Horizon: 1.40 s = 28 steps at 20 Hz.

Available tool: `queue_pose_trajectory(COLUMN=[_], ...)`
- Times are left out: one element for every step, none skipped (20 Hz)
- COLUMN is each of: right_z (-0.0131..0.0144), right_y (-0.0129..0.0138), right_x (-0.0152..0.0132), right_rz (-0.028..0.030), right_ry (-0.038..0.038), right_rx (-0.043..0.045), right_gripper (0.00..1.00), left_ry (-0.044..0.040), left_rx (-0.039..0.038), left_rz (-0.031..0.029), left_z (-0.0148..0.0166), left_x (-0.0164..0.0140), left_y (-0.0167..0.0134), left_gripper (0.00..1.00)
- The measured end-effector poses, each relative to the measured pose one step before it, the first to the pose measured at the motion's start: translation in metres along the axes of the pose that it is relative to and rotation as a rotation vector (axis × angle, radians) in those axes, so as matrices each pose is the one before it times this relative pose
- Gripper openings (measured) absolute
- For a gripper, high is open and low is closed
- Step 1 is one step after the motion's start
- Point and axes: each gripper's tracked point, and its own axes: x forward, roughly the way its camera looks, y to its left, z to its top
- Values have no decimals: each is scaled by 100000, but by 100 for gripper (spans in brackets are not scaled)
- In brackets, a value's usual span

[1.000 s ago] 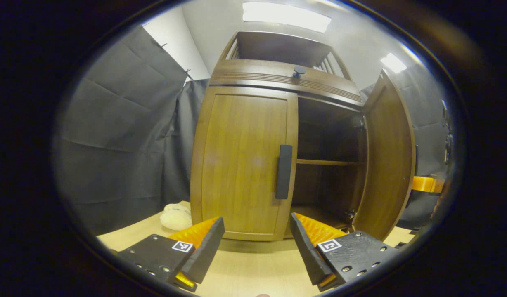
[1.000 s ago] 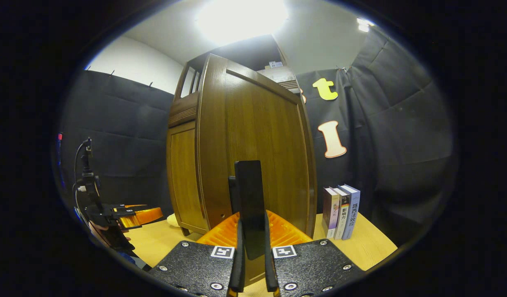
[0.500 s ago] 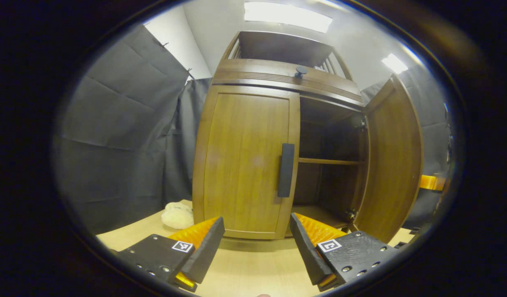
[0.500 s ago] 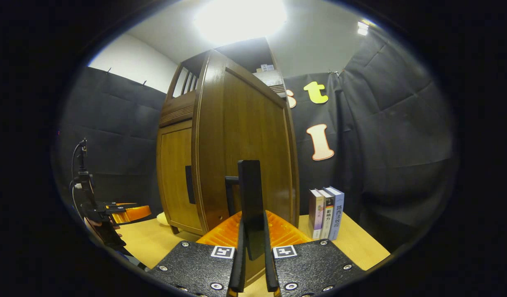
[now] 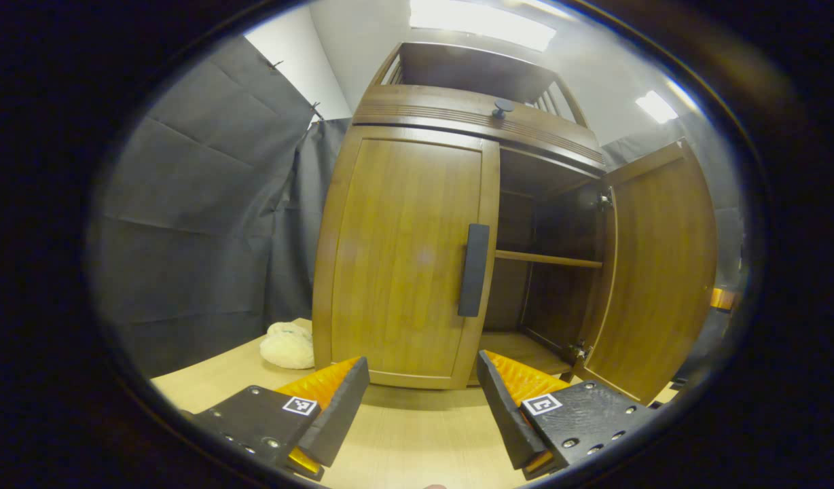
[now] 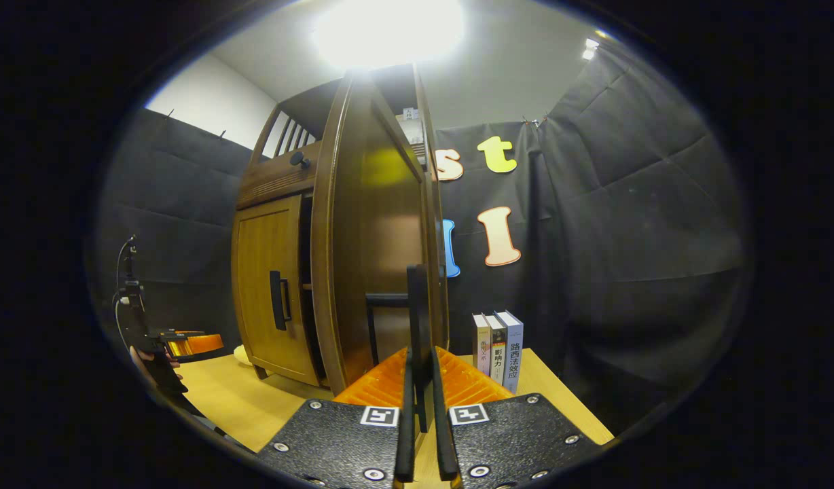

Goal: Open the right door of the double-door shoe cabinet with the right hand, and open the left door with the left hand.

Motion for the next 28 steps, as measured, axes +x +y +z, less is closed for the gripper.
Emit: queue_pose_trajectory(right_z=[-95, 101, -130, -21, -27, 112, -38, -95, -34, 49, -15, -86, -30, -44, -355, -284, 2, 394, 498, 675, 579, 927, 767, 582, 80, 75, 57, -17], right_y=[-697, -510, -435, -243, -273, -182, -95, -385, -663, -360, 299, 455, -130, -485, -262, -292, -238, -136, 274, 289, 579, 1007, 897, 775, 631, 791, 860, 946], right_x=[-147, -19, -82, 84, 65, 4, -135, -113, -315, -340, -506, -577, -481, -483, -507, -482, -566, -608, -549, -648, -773, -910, -666, -334, -173, -85, 68, 200], right_rz=[-219, 303, 942, 1044, 1018, 1275, 1137, -50, -1452, -183, 1492, 1966, -255, -2406, -2124, -3294, -3183, -2523, -1580, -1098, -263, 1911, 2299, 1740, 1341, 1498, 1508, 1688], right_ry=[258, -501, -21, -27, -167, -39, 423, 886, 413, -67, 26, 237, -184, 146, 1088, 1308, 692, -650, -1241, -1466, -1541, -2481, -2231, -1469, -524, 206, 415, 320], right_rx=[987, 1309, 1795, 1130, 253, -194, -283, -147, -366, 311, 2230, 2699, 803, -891, -1728, -2383, -2940, -2338, -446, 1869, 3406, 3300, 1699, 1087, 682, 181, -397, -932], right_gripper=[13, 12, 12, 13, 13, 13, 13, 13, 13, 12, 13, 12, 13, 13, 12, 13, 14, 16, 16, 16, 17, 21, 22, 27, 26, 36, 38, 52], left_ry=[303, 297, 535, 431, 416, 306, 222, -188, 71, 378, 328, 271, 54, 182, 107, -199, -287, -218, -40, -24, -94, -88, -139, 194, 356, 182, -10, -215], left_rx=[-119, -259, -309, -275, -40, 238, 627, 760, 664, 178, -393, -844, -1025, -1010, -711, -462, -284, -304, -255, -92, 182, 451, 411, 50, -369, -793, -981, -817], left_rz=[-65, -262, -418, -618, -692, -560, -403, -87, 244, 376, 143, -25, -174, -396, -505, -231, 32, -1, -247, -289, -3, 232, 483, 546, 65, -66, -214, -362], left_z=[-117, -88, -88, -61, 0, 57, 156, 92, -121, -153, 1, -15, 113, 109, 28, 118, 30, -139, 18, -9, -10, 18, -34, -32, -28, -29, 37, 87], left_x=[14, 63, -49, 5, -49, -35, -97, 98, 63, 83, 54, -135, -122, -37, -75, -2, 43, -23, 27, -56, -28, 61, -2, 56, 41, -116, -40, 25], left_y=[-103, -92, 5, -79, -26, 32, 73, 35, -73, -23, -49, 17, 78, 0, 35, 58, 47, -91, -17, 14, -7, 38, -29, 2, -57, 43, 52, 20], left_gripper=[96, 96, 96, 96, 96, 96, 93, 89, 89, 92, 94, 96, 96, 96, 95, 94, 93, 93, 92, 91, 90, 89, 91, 93, 95, 96, 93, 89])
